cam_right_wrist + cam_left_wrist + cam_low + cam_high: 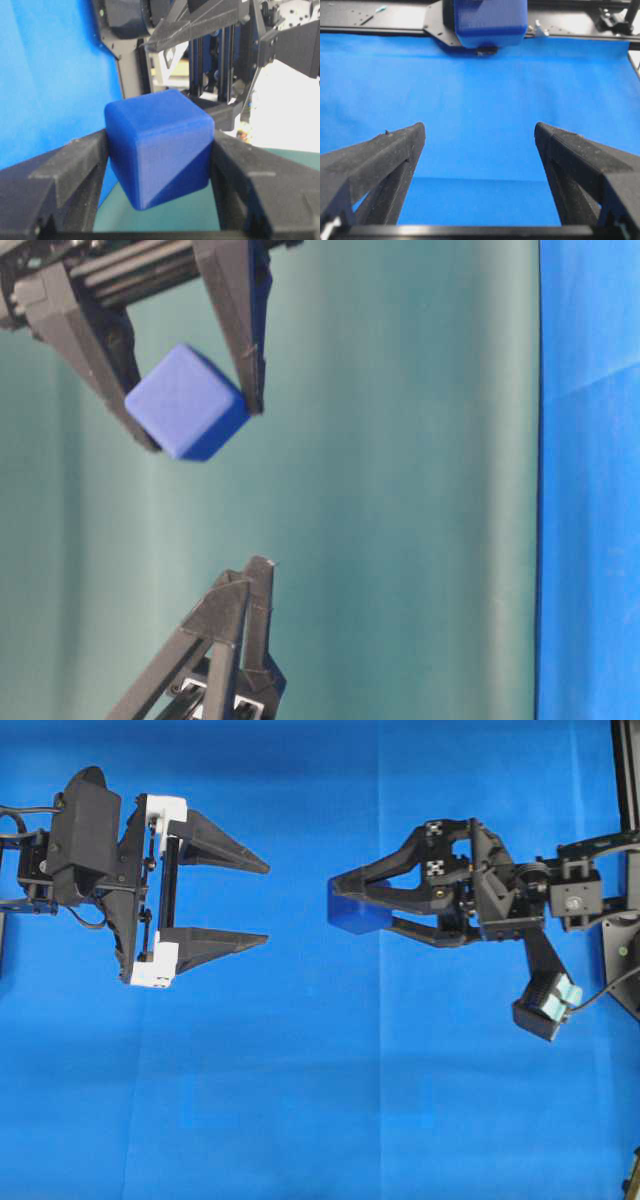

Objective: Handover the blue block to the right arm after grasping it with the left arm, then place it in the designated position.
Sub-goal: 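Open the left gripper and pull the cube away with the right, then carry the cube with the right gripper back toward its side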

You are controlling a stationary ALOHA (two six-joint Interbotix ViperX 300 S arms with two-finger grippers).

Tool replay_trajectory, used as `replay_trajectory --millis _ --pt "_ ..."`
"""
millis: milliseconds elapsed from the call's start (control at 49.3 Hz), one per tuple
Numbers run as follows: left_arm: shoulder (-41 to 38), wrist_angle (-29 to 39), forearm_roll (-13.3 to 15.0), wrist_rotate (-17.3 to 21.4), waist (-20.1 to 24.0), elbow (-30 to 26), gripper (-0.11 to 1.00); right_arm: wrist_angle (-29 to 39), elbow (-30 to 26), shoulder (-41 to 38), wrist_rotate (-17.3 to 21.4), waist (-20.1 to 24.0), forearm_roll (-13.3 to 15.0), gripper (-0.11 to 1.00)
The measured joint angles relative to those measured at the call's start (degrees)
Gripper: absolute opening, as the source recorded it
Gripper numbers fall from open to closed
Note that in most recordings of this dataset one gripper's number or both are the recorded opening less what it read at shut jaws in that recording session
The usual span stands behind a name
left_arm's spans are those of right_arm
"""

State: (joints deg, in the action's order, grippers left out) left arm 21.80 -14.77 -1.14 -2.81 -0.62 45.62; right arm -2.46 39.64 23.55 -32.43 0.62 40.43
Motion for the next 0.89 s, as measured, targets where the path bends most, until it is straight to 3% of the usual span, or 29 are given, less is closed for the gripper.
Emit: replay_trajectory --millis 183,324,548,892 --pt "0.00 0.00 0.00 0.00 0.00 0.00 0.93 1.14 0.26 0.62 2.55 0.18 -0.18 0.52" --pt "0.00 0.00 0.00 0.00 0.00 0.00 0.93 1.67 0.35 0.70 7.47 0.26 -0.79 0.52" --pt "0.00 0.00 0.00 0.18 0.00 0.00 0.93 2.20 0.35 2.02 22.24 0.26 -3.52 0.52" --pt "0.00 0.00 0.00 0.26 0.00 0.00 0.93 2.29 0.53 2.37 49.48 0.26 -3.96 0.52"
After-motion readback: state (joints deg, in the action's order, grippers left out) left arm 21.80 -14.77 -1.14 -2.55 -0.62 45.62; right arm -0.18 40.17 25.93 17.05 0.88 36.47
